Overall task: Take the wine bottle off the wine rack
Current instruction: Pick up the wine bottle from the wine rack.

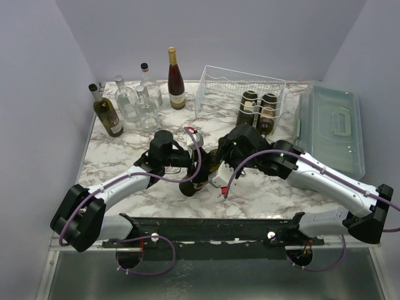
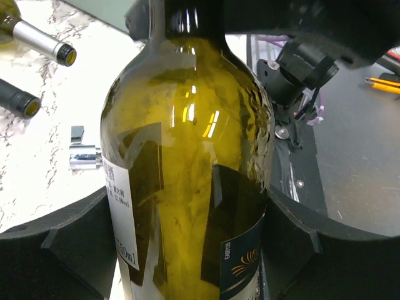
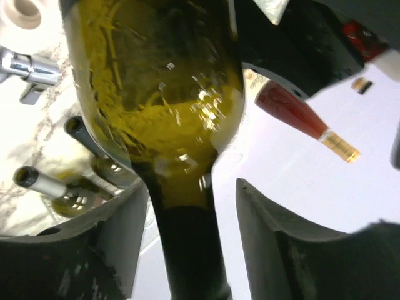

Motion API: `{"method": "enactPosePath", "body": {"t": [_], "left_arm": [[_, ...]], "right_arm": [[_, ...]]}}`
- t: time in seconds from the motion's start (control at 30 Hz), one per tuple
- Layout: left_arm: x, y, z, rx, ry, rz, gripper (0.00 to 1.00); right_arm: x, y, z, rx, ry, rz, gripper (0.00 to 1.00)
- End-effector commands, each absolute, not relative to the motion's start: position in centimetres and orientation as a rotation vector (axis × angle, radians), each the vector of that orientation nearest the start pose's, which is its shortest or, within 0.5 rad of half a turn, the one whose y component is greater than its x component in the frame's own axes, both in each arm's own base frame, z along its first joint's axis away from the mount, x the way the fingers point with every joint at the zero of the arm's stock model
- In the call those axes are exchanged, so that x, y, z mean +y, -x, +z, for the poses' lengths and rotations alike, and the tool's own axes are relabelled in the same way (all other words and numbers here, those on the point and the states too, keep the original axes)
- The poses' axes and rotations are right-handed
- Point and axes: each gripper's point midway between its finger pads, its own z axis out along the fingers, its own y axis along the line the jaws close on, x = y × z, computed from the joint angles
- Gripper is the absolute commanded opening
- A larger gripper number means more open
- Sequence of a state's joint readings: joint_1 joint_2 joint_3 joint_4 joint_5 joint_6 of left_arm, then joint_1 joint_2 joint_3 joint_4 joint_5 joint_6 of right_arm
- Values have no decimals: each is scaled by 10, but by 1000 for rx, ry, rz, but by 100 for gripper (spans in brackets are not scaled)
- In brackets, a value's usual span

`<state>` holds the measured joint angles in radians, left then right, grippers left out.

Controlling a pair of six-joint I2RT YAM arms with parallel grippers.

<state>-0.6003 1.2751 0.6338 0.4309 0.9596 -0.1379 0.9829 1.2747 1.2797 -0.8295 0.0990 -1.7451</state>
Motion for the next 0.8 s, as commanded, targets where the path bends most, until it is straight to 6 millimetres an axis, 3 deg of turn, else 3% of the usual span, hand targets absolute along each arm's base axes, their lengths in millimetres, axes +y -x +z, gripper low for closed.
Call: {"method": "enactPosePath", "body": {"t": [0.0, 0.03, 0.27, 0.6, 0.77], "left_arm": [[-307, -197, 221, 1423, -1107, -1264, 0], [-305, -199, 223, 1421, -1092, -1245, 0], [-294, -210, 227, 1439, -990, -1135, 0], [-274, -230, 218, 1518, -817, -990, 0], [-262, -232, 220, 1505, -763, -923, 0]], "right_arm": [[277, -244, 285, 558, 2202, -443, 86], [276, -244, 283, 574, 2198, -434, 100], [272, -225, 278, 697, 2143, -267, 100], [281, -167, 333, 895, 1880, 239, 100], [287, -162, 350, 1145, 1588, 448, 100]]}}
